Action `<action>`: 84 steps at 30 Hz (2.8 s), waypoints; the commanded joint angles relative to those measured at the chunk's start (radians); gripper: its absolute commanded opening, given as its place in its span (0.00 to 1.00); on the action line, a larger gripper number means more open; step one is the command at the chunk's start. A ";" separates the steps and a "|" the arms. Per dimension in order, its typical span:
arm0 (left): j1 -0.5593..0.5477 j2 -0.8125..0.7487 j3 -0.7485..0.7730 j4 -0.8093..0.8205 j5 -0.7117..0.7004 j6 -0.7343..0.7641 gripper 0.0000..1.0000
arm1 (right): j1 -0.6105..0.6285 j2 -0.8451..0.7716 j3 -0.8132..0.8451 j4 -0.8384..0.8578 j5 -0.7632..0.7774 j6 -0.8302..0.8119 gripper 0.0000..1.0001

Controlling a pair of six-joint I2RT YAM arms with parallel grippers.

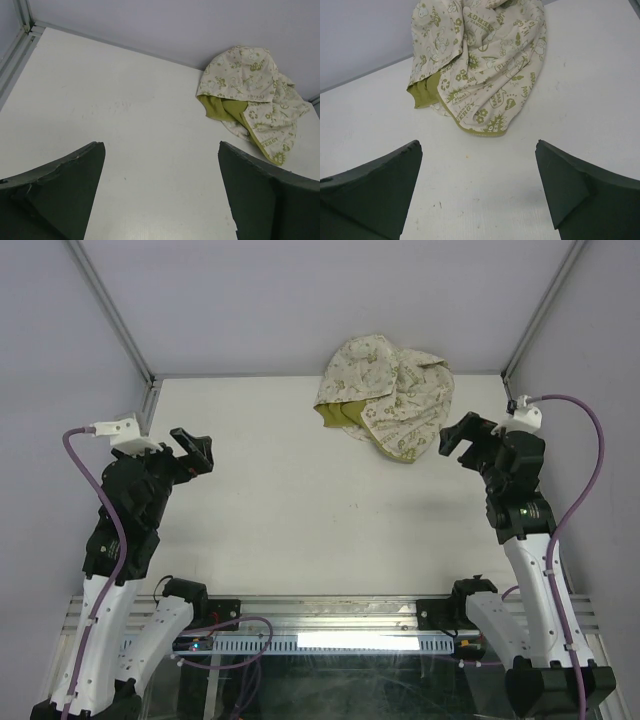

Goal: Zip up the jacket

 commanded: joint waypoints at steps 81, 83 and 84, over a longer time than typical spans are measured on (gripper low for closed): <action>-0.004 0.285 -0.062 -0.126 0.320 -0.249 0.99 | 0.427 0.616 0.494 -0.179 -0.045 -0.065 0.75; -0.005 0.286 -0.120 -0.098 0.359 -0.314 0.99 | 0.452 0.610 0.438 -0.170 -0.057 -0.099 0.76; -0.006 0.288 -0.150 -0.081 0.375 -0.345 0.99 | 0.466 0.609 0.398 -0.156 -0.060 -0.108 0.77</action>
